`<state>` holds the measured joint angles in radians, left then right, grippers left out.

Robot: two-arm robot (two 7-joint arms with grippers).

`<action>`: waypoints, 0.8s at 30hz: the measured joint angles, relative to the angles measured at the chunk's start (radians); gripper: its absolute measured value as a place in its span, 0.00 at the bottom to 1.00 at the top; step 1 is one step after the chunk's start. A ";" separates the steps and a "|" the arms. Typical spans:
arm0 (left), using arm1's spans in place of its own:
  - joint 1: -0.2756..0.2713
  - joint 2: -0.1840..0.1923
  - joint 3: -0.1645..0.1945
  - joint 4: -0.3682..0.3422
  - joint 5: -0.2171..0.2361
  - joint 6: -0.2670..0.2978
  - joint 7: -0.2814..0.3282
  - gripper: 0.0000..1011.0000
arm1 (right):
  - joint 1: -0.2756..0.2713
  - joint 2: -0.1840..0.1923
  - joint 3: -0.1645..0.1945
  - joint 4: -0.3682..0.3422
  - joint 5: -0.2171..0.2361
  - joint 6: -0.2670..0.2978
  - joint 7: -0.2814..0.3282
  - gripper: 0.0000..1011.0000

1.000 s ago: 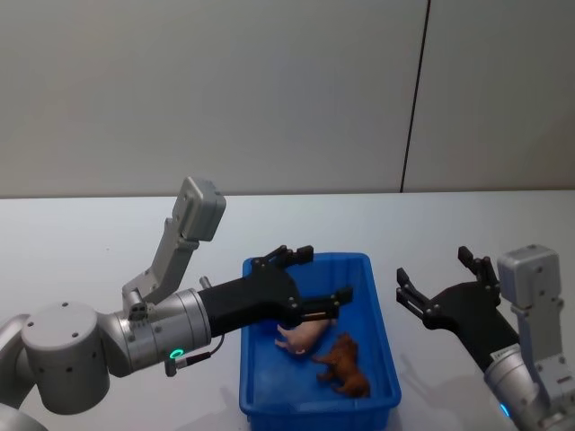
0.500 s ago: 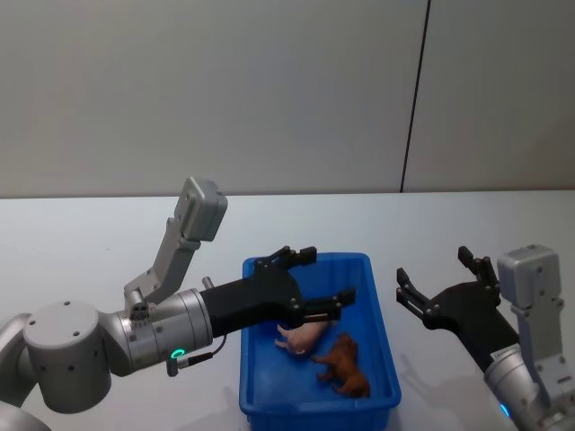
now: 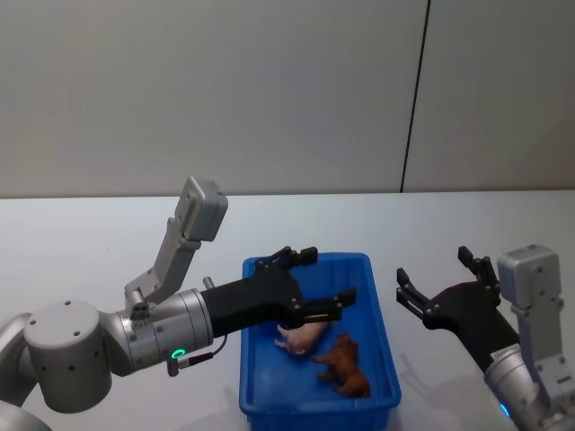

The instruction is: Pick up the two dolls from the table and place them into the box.

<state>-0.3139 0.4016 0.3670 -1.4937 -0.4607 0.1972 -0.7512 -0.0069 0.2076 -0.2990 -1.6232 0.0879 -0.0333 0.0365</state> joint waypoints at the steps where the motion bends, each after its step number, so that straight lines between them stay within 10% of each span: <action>1: 0.000 0.000 0.000 0.000 0.000 0.000 0.000 0.99 | 0.000 0.000 0.000 0.000 0.000 0.000 0.000 0.99; 24: 0.000 0.000 0.000 0.000 0.000 0.000 -0.002 0.99 | 0.000 0.000 0.000 0.000 0.000 0.000 0.000 0.99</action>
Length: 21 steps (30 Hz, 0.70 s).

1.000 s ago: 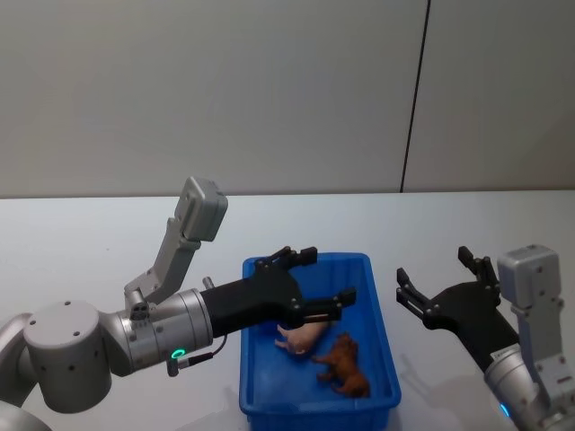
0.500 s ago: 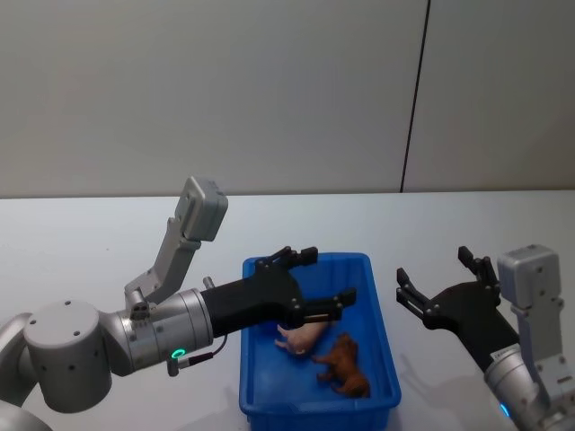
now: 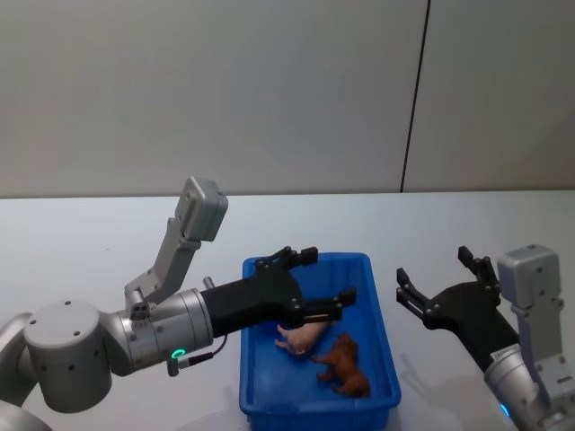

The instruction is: Pick up the two dolls from the table and place them into the box.

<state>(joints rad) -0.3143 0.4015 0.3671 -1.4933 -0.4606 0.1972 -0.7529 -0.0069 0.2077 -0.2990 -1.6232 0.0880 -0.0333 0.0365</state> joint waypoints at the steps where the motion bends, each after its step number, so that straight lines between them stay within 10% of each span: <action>1: 0.000 0.000 0.000 0.000 0.000 0.000 0.000 0.99 | 0.000 0.000 0.000 0.000 0.000 0.000 0.000 0.99; 21: 0.000 0.000 0.000 0.000 0.000 0.000 0.000 0.99 | 0.000 0.000 0.000 0.000 0.000 0.000 0.000 0.99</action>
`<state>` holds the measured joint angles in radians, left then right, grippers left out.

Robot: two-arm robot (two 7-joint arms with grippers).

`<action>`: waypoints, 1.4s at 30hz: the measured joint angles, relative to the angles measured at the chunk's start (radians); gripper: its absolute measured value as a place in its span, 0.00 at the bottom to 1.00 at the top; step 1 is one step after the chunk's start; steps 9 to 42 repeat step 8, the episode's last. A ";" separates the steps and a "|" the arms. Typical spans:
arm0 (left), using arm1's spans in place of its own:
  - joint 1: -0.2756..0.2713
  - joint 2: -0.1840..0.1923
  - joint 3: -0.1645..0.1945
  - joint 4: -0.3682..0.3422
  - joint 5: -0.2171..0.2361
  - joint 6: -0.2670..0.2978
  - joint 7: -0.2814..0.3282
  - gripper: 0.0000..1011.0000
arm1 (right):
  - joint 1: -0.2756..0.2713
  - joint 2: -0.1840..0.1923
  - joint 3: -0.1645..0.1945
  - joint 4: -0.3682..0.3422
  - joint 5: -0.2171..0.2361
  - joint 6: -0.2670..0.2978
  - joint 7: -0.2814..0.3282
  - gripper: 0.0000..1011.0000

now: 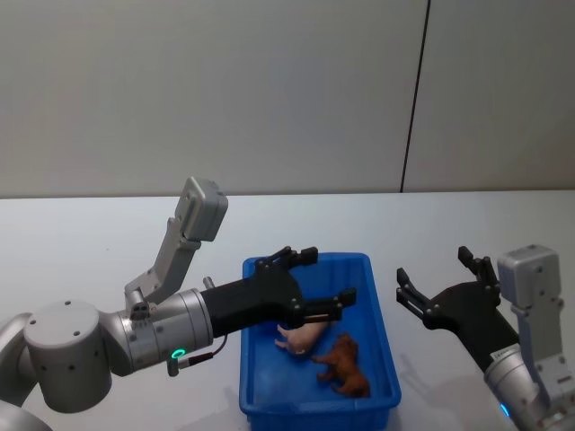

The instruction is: Pick up the two dolls from the table and place them into the box.

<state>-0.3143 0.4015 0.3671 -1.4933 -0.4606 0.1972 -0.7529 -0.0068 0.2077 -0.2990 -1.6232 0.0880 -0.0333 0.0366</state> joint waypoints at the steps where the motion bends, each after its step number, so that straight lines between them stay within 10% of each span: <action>1: 0.000 0.000 0.000 0.000 0.000 0.000 0.000 0.99 | 0.000 0.000 0.000 0.000 0.000 0.000 0.000 0.99; 42: 0.000 0.000 0.000 0.000 0.000 0.000 0.000 0.99 | 0.000 0.000 0.000 0.000 0.000 0.000 0.000 0.99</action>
